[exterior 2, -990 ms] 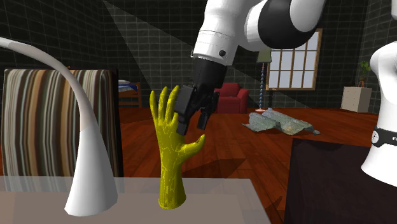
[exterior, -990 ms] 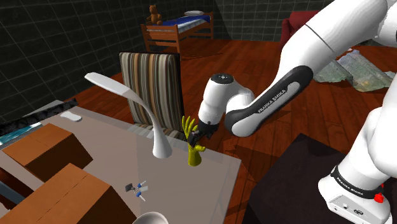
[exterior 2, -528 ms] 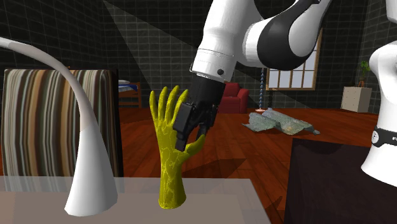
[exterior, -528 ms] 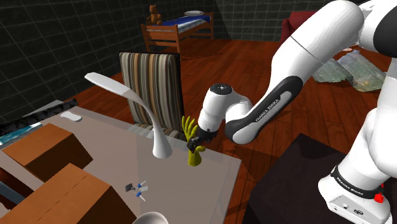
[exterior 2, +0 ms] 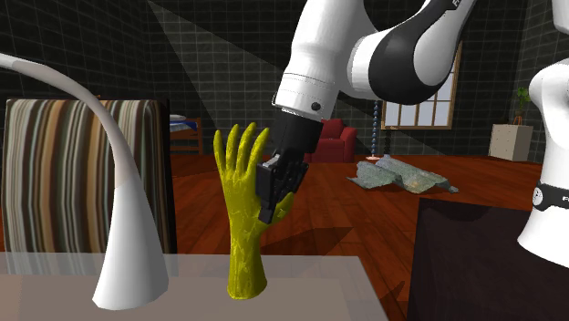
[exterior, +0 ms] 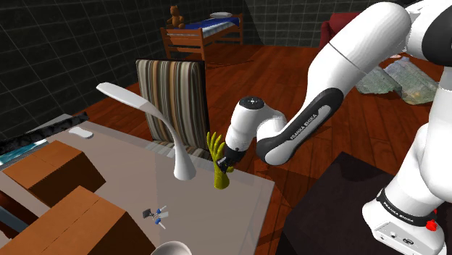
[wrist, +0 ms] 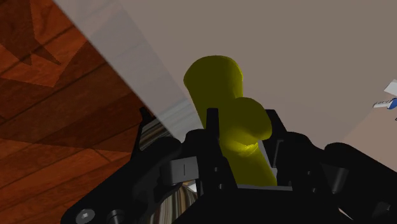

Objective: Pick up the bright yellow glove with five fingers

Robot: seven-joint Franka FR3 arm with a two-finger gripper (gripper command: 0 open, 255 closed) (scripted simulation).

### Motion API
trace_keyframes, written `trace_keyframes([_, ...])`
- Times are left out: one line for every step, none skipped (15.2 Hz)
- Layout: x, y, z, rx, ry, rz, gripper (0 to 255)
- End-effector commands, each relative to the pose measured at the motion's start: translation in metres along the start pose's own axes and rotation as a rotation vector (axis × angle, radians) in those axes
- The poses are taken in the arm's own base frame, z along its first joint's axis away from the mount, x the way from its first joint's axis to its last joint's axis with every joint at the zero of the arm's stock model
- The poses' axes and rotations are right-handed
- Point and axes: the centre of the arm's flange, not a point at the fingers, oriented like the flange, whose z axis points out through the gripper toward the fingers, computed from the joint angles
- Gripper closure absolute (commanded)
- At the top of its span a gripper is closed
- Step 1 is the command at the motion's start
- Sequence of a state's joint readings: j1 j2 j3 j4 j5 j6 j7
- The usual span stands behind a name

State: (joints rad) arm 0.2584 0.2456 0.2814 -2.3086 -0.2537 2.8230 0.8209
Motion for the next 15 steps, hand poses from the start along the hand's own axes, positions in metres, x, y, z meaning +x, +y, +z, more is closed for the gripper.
trace_keyframes([0.0,0.0,0.001,0.0,-0.001,0.0,255])
trace_keyframes([0.0,0.0,0.001,0.0,-0.001,0.0,255])
trace_keyframes([0.0,0.0,0.001,0.0,-0.001,0.0,255])
trace_keyframes([0.0,0.0,0.0,0.0,-0.001,0.0,255])
trace_keyframes([0.001,0.0,-0.005,0.0,-0.001,0.0,255])
trace_keyframes([0.002,-0.001,-0.01,0.0,-0.001,0.0,255])
trace_keyframes([0.004,-0.002,-0.015,0.0,-0.001,0.0,255])
trace_keyframes([0.005,-0.003,-0.02,0.0,-0.001,0.0,255])
trace_keyframes([0.006,-0.004,-0.025,0.0,-0.001,0.0,255])
trace_keyframes([0.007,-0.004,-0.03,0.0,-0.001,0.0,255])
trace_keyframes([0.009,-0.005,-0.035,0.0,-0.001,0.0,255])
trace_keyframes([0.01,-0.006,-0.04,0.0,-0.001,0.0,255])
trace_keyframes([0.011,-0.007,-0.045,0.0,-0.001,0.0,255])
trace_keyframes([0.013,-0.007,-0.05,0.0,-0.001,0.0,255])
trace_keyframes([0.014,-0.008,-0.055,0.0,-0.001,0.0,255])
